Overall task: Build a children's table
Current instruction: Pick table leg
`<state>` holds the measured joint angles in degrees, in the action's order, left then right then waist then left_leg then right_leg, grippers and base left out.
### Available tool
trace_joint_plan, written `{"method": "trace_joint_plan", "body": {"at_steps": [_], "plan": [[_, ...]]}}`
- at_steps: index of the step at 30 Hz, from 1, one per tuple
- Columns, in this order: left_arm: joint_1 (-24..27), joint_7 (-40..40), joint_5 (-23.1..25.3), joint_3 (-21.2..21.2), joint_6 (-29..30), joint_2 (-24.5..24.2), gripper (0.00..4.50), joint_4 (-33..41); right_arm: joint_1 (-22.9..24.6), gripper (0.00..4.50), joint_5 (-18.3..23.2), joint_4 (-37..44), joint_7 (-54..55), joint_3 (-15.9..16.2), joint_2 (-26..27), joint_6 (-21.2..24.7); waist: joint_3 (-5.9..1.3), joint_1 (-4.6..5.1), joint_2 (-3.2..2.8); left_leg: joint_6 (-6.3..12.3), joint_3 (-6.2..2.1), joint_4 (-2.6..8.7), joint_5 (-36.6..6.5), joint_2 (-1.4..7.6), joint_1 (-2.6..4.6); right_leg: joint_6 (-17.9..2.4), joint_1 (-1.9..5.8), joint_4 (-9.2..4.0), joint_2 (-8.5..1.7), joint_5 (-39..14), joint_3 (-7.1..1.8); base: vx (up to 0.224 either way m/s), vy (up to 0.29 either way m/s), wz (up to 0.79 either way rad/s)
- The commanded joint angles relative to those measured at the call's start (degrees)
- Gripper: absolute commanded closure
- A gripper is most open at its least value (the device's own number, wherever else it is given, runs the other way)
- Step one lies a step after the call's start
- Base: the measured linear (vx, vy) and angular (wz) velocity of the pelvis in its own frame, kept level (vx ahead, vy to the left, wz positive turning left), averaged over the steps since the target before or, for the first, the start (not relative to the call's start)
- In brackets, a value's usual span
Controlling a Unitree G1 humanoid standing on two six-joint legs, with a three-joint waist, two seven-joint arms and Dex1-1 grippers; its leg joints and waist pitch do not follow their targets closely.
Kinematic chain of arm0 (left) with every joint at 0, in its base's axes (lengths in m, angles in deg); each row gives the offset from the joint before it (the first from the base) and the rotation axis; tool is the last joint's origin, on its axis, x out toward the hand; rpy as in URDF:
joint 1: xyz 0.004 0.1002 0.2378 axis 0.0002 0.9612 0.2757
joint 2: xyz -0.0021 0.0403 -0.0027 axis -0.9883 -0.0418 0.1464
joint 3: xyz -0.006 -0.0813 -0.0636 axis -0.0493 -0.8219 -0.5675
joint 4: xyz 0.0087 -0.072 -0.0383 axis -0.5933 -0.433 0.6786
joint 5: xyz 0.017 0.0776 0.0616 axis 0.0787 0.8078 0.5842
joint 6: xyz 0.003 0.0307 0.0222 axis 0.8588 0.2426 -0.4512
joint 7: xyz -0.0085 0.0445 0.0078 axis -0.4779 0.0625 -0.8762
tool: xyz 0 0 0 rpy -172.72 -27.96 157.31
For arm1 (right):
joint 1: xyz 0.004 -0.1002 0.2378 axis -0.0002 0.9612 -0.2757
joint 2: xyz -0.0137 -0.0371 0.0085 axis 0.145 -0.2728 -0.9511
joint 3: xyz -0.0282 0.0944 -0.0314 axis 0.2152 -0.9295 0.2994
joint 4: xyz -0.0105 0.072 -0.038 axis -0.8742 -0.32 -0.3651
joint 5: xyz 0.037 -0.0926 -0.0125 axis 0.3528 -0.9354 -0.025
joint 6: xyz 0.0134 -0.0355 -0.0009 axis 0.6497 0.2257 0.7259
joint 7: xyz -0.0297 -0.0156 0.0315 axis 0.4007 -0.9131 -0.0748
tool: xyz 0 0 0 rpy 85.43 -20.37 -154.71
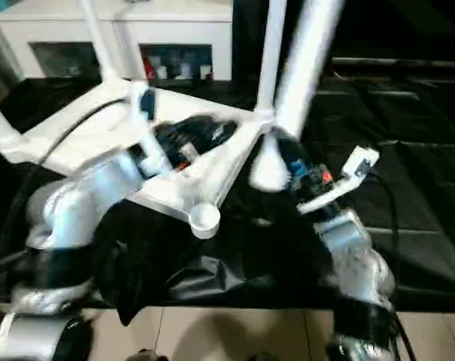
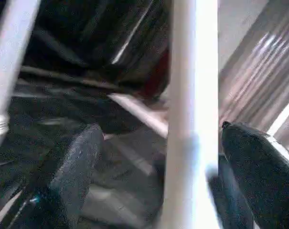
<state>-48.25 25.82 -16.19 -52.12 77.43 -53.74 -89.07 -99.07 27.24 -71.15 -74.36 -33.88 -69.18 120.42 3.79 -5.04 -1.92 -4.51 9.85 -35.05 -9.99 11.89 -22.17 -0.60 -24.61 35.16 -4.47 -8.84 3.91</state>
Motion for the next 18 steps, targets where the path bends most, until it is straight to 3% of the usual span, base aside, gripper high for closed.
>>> {"method": "trace_joint_plan", "body": {"at_steps": [1, 2, 3, 4, 6, 7, 8, 10, 11, 12, 14, 15, 18], "plan": [[-0.96, 0.83, -1.43, -0.79, 0.79, 0.20, 0.00, -0.55, 0.34, 2.62, 0.51, 1.29, -1.43, 2.07, 0.09, 1.56, -4.76, -0.27, 0.80, 3.57, 0.08, 3.76, -8.88, 0.14, -0.02, -7.45, 3.94, -5.30, -2.41, -20.58, -1.42, 0.000, 0.000, 0.00], [-1.19, 0.81, -2.30, -0.95, 1.44, 0.78, 0.00, -0.49, 0.57, 2.62, -0.44, 1.37, -1.62, 3.22, 0.07, 1.89, -4.77, -0.21, 1.56, 3.49, 0.15, 3.75, -9.21, 0.12, 0.04, -7.12, 3.87, -5.46, -2.44, -21.20, -1.41, 0.000, 0.000, 0.00], [-1.26, 0.50, -3.09, -0.95, 1.88, 1.22, 0.00, -0.27, 0.42, 2.62, -1.97, 0.63, -1.84, 4.18, 0.20, 1.52, -4.77, -0.56, 1.29, 3.09, 0.22, 3.66, -9.25, 0.19, 0.42, -6.97, 3.46, -5.48, -2.60, -22.15, -1.59, 0.000, 0.000, 0.00], [-1.38, 0.45, -3.96, -1.11, 2.55, 1.68, 0.00, -0.04, 0.68, 2.62, -3.06, 0.90, -1.28, 5.09, 0.14, 1.97, -4.69, -0.43, 1.84, 3.11, 0.29, 3.69, -8.90, 0.14, 0.23, -6.83, 3.54, -5.59, -2.52, -22.17, -1.59, 0.000, 0.000, 0.00], [-1.59, 0.67, -5.46, -1.55, 3.39, 2.24, 0.00, 0.31, 0.98, 2.62, -3.99, 1.79, -0.04, 6.34, -0.16, 2.64, -4.69, -0.61, 1.50, 2.88, 0.18, 3.77, -8.38, 0.15, 0.14, -6.43, 3.61, -5.48, -2.57, -22.21, -1.57, 0.000, 0.000, 0.00], [-1.66, 0.95, -6.20, -1.96, 3.64, 2.51, 0.00, 0.53, 0.94, 2.62, -4.03, 2.08, 0.51, 6.82, -0.45, 2.77, -4.69, -0.49, 2.08, 2.90, 0.25, 3.77, -8.30, 0.18, 0.10, -6.28, 3.63, -5.52, -2.57, -22.14, -1.60, 0.000, 0.000, 0.00], [-1.71, 1.18, -6.81, -2.31, 3.85, 2.67, 0.00, 0.70, 0.74, 2.62, -4.28, 2.03, 0.62, 7.34, -0.86, 2.65, -4.71, -0.65, 1.75, 2.73, 0.15, 3.79, -8.08, 0.22, 0.15, -6.02, 3.64, -5.40, -2.63, -21.83, -1.59, 0.000, 0.000, 0.00], [-1.50, 1.20, -7.16, -2.31, 3.96, 2.34, 0.00, 1.27, 0.23, 2.62, -4.48, 1.98, -0.05, 8.36, -1.77, 2.90, -4.68, -0.65, 2.39, 2.87, 0.19, 3.85, -7.92, 0.21, 0.06, -5.47, 3.75, -5.42, -2.58, -21.75, -1.59, 0.000, 0.000, 0.00], [-1.48, 1.29, -7.23, -2.36, 3.98, 2.36, 0.00, 1.29, 0.20, 2.62, -4.45, 1.98, -0.08, 8.38, -1.80, 2.93, -4.70, -0.73, 2.24, 2.87, 0.18, 3.83, -7.89, 0.21, 0.09, -5.42, 3.72, -5.34, -2.62, -21.62, -1.62, 0.000, 0.000, 0.00], [-1.45, 1.73, -7.40, -2.62, 3.95, 2.42, 0.00, 1.24, -0.04, 2.62, -4.21, 1.94, -0.29, 8.46, -1.98, 3.25, -4.68, -0.66, 2.64, 2.89, 0.22, 3.85, -7.86, 0.29, 0.07, -5.29, 3.66, -5.44, -2.62, -21.42, -1.64, 0.000, 0.000, 0.00], [-1.46, 2.08, -7.31, -2.80, 3.79, 2.39, 0.00, 1.08, -0.32, 2.62, -3.91, 1.85, -0.55, 8.49, -2.19, 3.63, -4.71, -0.72, 2.46, 2.73, 0.14, 3.90, -7.75, 0.35, 0.11, -5.41, 3.69, -5.28, -2.64, -20.77, -1.65, 0.000, 0.000, 0.00], [-1.49, 2.70, -7.49, -3.05, 3.86, 2.36, 0.00, 0.82, -0.58, 2.62, -4.40, 1.67, -0.80, 8.48, -2.30, 3.61, -4.74, -0.74, 2.80, 2.68, 0.17, 3.85, -7.48, 0.30, 0.02, -5.44, 3.82, -5.15, -2.67, -20.18, -1.67, 0.000, 0.000, 0.00], [-1.31, 4.76, -6.73, -3.38, 4.60, 1.89, 0.29, 0.28, -1.27, 2.62, -5.73, 0.65, -1.26, 9.39, -2.89, 3.30, -4.73, -0.74, 2.89, 2.35, 0.16, 3.88, -7.48, 0.36, 0.07, -5.64, 3.79, -5.02, -2.67, -19.68, -1.70, 0.000, 0.000, 0.00]]}}
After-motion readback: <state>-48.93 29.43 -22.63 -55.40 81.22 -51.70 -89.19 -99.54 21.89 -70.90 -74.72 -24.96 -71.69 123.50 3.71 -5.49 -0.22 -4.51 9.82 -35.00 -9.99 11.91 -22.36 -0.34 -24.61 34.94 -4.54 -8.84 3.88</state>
